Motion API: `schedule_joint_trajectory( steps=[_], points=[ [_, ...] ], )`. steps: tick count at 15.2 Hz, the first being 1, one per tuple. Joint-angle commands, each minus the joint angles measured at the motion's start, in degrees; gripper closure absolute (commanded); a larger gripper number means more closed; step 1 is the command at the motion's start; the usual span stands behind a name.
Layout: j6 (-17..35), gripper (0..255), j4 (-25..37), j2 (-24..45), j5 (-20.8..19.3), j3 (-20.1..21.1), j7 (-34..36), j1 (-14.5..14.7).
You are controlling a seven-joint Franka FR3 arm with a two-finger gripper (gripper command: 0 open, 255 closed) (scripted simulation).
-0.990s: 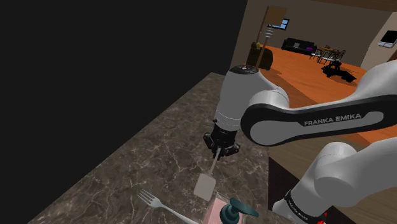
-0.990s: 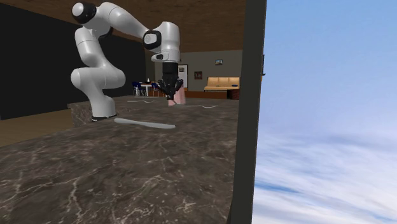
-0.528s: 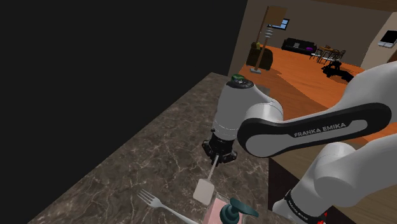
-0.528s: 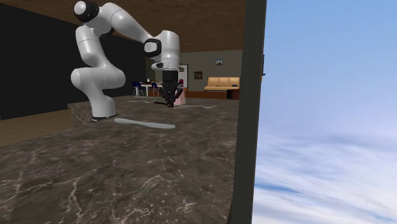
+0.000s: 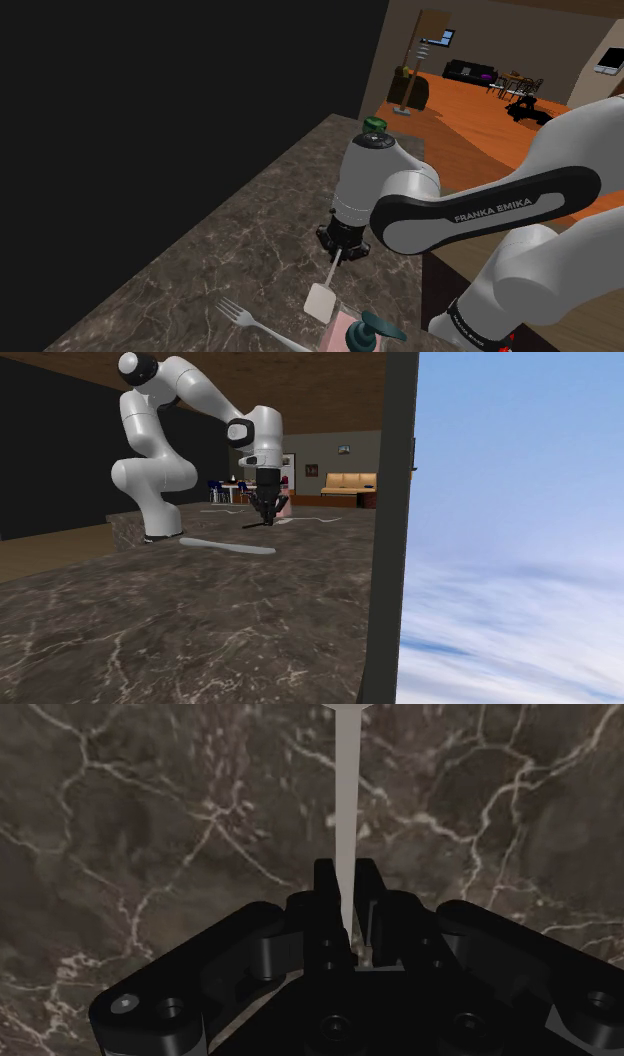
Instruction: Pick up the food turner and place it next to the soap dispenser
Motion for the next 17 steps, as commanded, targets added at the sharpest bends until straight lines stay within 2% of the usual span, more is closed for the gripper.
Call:
schedule_joint_trajectory(
  steps=[1,2,3,8,12,17],
  points=[
    [0.02,255,0.0,0.01,0.0,0.0,0.0,0.0],
    [0.01,255,0.0,0.0,0.0,0.0,0.0,0.0],
    [0.01,0,0.0,0.0,0.0,0.0,0.0,0.0],
    [0.01,0,0.0,0.0,0.0,0.0,0.0,0.0],
    [-9.09,0,4.3,-4.91,0.01,-2.32,-0.68,0.84],
    [-9.09,0,4.3,-4.91,0.0,-2.33,-0.67,0.85]
  ],
)
